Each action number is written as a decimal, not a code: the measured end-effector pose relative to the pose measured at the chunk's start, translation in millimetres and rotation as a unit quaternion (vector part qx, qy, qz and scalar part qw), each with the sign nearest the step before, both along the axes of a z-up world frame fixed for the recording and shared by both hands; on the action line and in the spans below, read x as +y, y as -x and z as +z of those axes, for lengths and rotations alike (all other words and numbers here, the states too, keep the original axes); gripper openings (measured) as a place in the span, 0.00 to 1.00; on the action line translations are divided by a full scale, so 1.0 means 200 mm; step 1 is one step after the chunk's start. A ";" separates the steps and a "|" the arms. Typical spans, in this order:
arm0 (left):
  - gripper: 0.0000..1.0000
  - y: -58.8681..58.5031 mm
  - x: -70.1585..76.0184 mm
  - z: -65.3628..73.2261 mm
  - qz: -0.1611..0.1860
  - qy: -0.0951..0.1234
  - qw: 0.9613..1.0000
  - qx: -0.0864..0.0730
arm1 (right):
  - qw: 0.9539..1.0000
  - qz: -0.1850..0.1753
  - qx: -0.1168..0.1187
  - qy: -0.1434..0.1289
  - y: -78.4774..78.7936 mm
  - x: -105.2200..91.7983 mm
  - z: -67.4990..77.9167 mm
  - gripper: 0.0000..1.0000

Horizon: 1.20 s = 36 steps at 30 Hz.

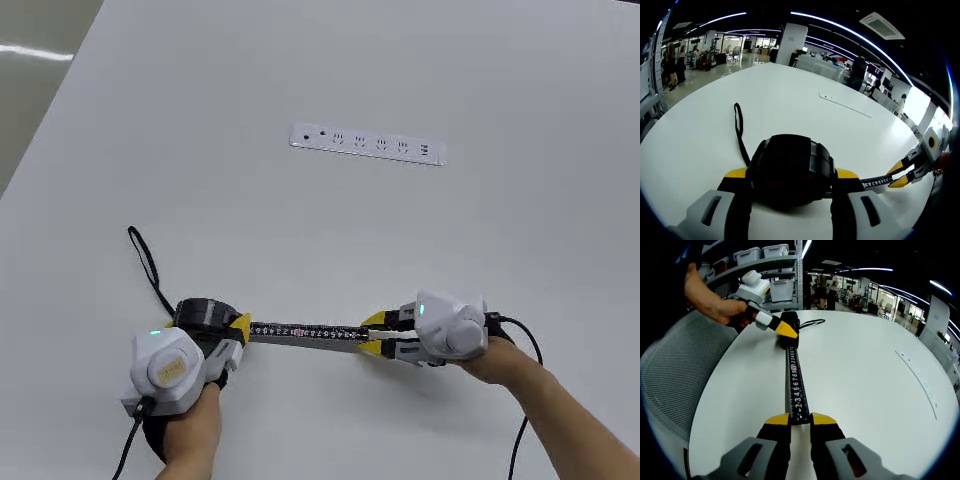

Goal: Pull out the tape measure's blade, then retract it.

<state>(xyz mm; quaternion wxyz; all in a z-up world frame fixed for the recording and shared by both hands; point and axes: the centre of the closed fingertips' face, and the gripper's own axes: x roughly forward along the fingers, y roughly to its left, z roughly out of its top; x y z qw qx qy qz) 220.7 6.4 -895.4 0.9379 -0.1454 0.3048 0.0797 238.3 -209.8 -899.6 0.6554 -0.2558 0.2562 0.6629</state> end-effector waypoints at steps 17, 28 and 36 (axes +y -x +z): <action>0.64 0.00 0.00 0.00 0.006 0.003 1.000 0.000 | 1.000 -0.005 0.000 -0.004 0.00 0.01 0.00 0.12; 0.67 -0.04 0.01 0.01 0.029 0.001 1.000 0.003 | 1.000 -0.006 0.000 -0.005 -0.01 0.02 0.00 0.12; 0.68 -0.05 0.01 0.01 0.023 -0.017 1.000 0.003 | 1.000 -0.007 0.002 -0.006 -0.01 0.01 -0.01 0.12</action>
